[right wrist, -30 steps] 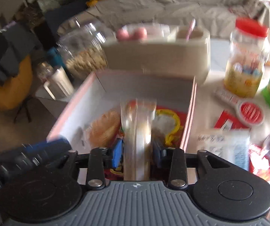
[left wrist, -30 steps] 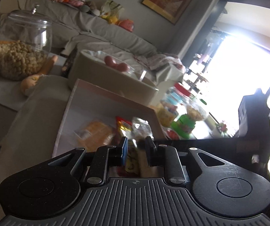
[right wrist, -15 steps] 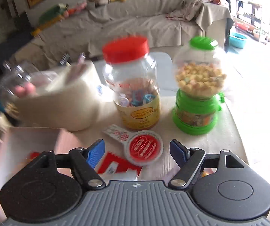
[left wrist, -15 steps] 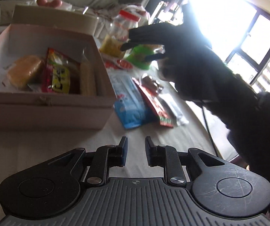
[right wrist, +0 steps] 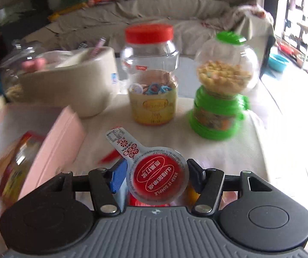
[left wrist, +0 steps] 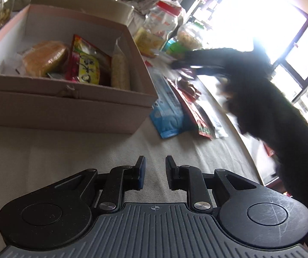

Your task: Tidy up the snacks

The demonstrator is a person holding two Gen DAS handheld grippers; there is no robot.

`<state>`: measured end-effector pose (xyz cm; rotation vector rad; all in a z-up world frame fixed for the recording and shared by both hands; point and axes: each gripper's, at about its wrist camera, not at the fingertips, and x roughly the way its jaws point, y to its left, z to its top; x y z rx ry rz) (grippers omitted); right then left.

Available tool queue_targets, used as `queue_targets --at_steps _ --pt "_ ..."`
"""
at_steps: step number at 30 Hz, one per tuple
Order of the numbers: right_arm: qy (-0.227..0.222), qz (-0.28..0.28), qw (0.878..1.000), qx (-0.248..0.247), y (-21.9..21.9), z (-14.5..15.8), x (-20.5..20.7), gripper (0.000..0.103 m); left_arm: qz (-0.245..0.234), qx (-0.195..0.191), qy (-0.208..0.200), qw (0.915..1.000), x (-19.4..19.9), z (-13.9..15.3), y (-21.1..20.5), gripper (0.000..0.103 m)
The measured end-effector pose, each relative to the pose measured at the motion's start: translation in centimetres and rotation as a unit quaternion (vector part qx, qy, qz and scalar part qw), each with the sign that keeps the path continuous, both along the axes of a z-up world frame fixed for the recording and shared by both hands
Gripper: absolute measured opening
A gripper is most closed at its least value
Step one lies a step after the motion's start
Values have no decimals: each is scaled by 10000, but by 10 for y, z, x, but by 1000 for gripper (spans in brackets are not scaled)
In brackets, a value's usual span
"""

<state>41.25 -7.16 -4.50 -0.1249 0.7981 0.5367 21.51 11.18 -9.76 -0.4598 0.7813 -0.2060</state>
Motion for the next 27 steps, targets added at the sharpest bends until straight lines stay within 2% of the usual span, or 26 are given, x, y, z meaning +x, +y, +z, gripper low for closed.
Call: queue_targets --at_steps 6,8,11,12,14,17,20,23,27 --pt "521 460 9976 60 -52 -3 -72 61 -55 -85 74 9999 1 -4 -7 23" --pt "634 805 9947 20 -58 -11 -99 61 61 -128 -13 9999 -3 -1 -5 23" --pt "867 1531 9843 141 -60 -17 -132 62 240 -59 -197 9995 -11 9 0 23" --pt "863 1656 9823 129 -59 -17 -137 63 261 -25 -226 9994 -13 11 0 23" --pt "627 1622 9847 98 -58 -10 -140 72 253 41 -253 9994 -15 17 -1 23" --pt "347 1179 9918 347 -66 3 -117 77 112 85 -250 9996 -13 20 -7 23" --pt "163 422 9976 516 -72 5 -72 79 -61 166 -235 9996 -4 19 -16 23" --pt "-58 -186 9993 327 -68 -7 -18 79 -288 257 -231 9990 8 20 -27 23" --pt "178 -509 9981 290 -56 -33 41 78 -503 385 -167 9979 21 19 -41 23"
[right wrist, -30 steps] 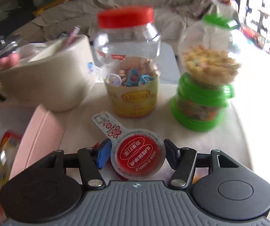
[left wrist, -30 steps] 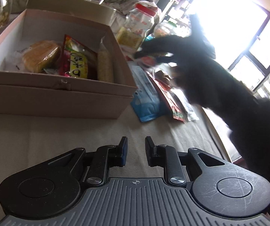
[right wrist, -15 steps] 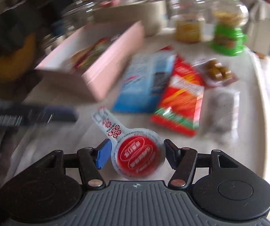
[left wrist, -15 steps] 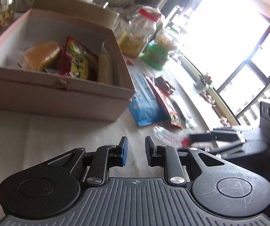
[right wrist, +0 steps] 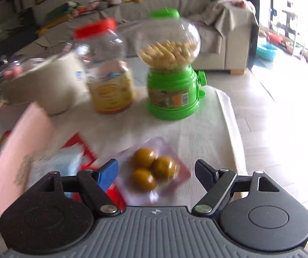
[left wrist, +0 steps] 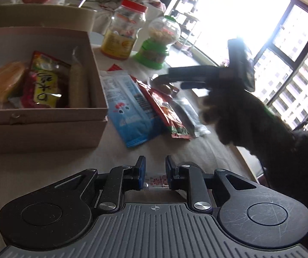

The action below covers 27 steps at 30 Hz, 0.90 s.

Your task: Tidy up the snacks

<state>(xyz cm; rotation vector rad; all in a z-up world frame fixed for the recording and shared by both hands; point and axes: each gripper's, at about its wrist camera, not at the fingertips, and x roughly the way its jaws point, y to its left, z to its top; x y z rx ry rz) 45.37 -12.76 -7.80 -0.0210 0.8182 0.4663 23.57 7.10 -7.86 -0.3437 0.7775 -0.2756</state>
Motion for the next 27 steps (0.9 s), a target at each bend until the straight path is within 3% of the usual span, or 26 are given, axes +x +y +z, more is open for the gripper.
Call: queue_targets --at_steps 5,13,17,19,22,25,27 --pt "-253 132 9987 -421 5 -3 -19 55 -145 107 27 9998 4 -5 -3 23" --pt "-31 535 9986 -53 -41 20 -131 55 -256 119 161 9995 15 -24 -4 23" --pt "-115 611 9978 -228 -53 15 -188 55 -404 -19 225 9989 -1 -23 -3 23" --pt "-187 521 9981 -258 -55 9 -205 55 -520 -55 269 9983 -13 -23 -5 23" --pt "-152 322 9993 95 -62 3 -217 55 -697 79 301 9971 -29 -21 -13 23" --pt "-119 -96 9989 453 -72 -3 -223 56 -684 392 151 9968 -40 -10 -21 23" --pt "-405 -475 9977 249 -73 -5 -231 57 -600 662 -94 9960 -49 2 -25 23"
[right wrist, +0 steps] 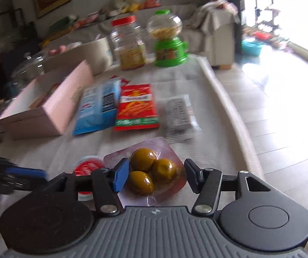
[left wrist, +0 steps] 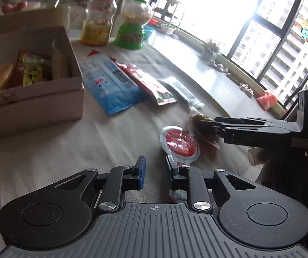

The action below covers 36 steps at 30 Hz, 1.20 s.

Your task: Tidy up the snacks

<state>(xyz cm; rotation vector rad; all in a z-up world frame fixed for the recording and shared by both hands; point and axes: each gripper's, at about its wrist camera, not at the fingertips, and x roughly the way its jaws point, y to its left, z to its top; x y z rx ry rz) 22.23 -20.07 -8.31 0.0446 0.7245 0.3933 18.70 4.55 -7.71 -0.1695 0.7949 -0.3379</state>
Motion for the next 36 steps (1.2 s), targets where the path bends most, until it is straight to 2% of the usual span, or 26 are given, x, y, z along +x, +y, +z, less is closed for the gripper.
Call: queue_targets --at_steps 3,6,9,12,15,16,19,23,26,30,32,36 --pt "-281 -381 9984 -307 0 -4 -10 59 -156 271 -309 9990 -7 14 -14 23" --pt "-327 -533 9977 -253 -5 -8 -14 72 -474 633 -371 9962 -6 14 -39 23" --pt "-206 -632 9977 -114 -11 -9 -9 75 -654 1315 -371 9885 1 5 -64 23" --pt "-154 -709 9974 17 -17 -10 -8 76 -823 1601 -308 9832 0 -5 -78 24" --pt "-166 -705 9974 -31 -14 -10 -8 77 -957 1670 -304 9808 -3 -12 -83 27" --pt "-168 -695 9974 -58 -13 -11 -8 78 -1000 1684 -307 9802 -5 -12 -85 31" --pt "-142 -629 9979 -52 -12 -12 -7 82 -1099 1414 -225 9836 -5 -11 -83 40" --pt "-136 -608 9980 -54 -12 -12 -6 83 -966 1026 -132 9899 -2 -8 -74 40" --pt "-133 -608 9981 -42 -12 -12 -6 83 -632 1307 -340 9888 -2 -5 -71 38" --pt "-122 -567 9983 -64 -10 -12 -6 86 -640 1350 -16 9888 10 -15 -70 38" --pt "-120 -551 9984 -78 -9 -13 -5 87 -643 1337 -35 9889 12 -18 -71 39" --pt "-114 -530 9985 -83 -8 -13 -4 88 -491 946 83 9943 22 -18 -64 39"
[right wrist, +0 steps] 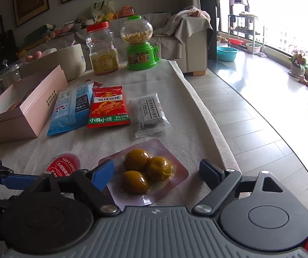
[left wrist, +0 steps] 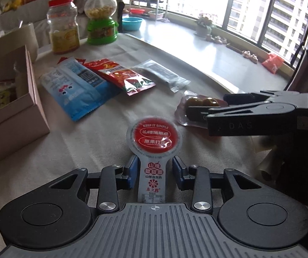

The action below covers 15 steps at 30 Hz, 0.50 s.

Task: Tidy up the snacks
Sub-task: 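Grasp the tray of three brown eggs with the right tool while the left holds the cup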

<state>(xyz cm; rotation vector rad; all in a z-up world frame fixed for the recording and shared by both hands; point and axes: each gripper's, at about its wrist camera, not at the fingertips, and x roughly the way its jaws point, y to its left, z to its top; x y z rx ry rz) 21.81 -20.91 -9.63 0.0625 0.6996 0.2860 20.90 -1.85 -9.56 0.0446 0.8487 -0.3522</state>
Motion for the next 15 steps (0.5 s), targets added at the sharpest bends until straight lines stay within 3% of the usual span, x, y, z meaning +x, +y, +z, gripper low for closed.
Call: queue_targets --at_steps 7,10,11,15 --pt "132 356 9993 65 2 -1 5 103 182 -562 117 9982 4 -2 13 39" --pt "264 575 9980 62 0 0 8 103 132 -658 36 9977 3 -4 17 37" --pt "296 632 9976 24 0 1 7 103 191 -690 17 9974 2 -5 19 28" --pt "446 1058 9927 -364 6 5 -8 101 506 -1092 24 9927 -12 -8 37 27"
